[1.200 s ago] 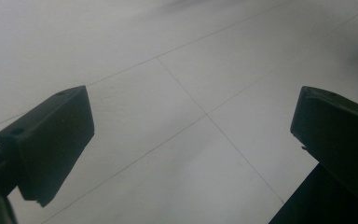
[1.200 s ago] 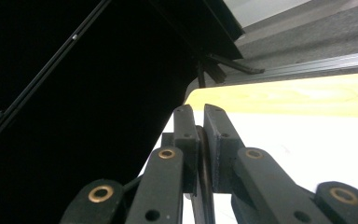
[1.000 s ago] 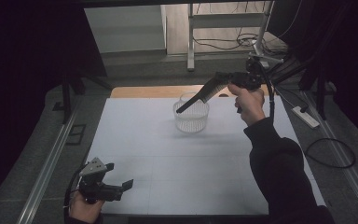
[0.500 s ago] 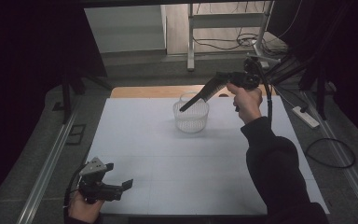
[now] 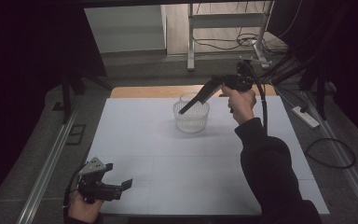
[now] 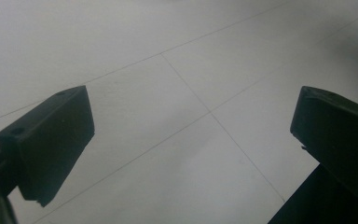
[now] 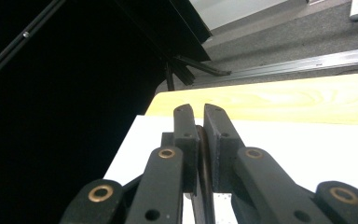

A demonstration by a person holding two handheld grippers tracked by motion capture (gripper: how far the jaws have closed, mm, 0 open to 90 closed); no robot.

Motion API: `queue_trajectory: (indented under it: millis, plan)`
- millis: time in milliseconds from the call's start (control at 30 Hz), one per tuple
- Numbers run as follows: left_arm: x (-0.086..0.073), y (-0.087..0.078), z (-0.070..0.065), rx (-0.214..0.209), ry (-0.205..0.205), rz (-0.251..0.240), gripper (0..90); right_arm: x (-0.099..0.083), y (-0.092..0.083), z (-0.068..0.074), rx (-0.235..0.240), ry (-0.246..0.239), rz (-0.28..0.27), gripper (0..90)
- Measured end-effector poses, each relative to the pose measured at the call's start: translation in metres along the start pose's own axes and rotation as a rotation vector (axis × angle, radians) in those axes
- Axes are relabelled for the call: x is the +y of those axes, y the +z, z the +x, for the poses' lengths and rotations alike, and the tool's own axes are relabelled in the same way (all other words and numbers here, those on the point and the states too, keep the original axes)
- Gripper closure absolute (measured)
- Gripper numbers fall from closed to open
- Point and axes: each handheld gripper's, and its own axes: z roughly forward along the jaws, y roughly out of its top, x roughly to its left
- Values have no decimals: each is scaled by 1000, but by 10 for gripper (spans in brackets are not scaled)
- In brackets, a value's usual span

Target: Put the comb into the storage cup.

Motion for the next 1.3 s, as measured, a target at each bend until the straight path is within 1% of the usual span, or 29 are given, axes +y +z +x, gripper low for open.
queue_trajectory:
  millis: [233, 800, 1133, 1300]
  plan:
    - [0, 0, 1, -6, -8, -2, 0, -5, 10, -2, -20, -10, 12, 842]
    - [0, 0, 3, -13, -17, 0, 0, -19, 30, -14, -39, 8, 43, 841]
    - [0, 0, 3, -18, -23, 0, 0, -26, 39, -20, -41, 21, 56, 841]
    - [0, 0, 4, -18, -25, 1, 0, -26, 40, -23, -42, 23, 56, 841]
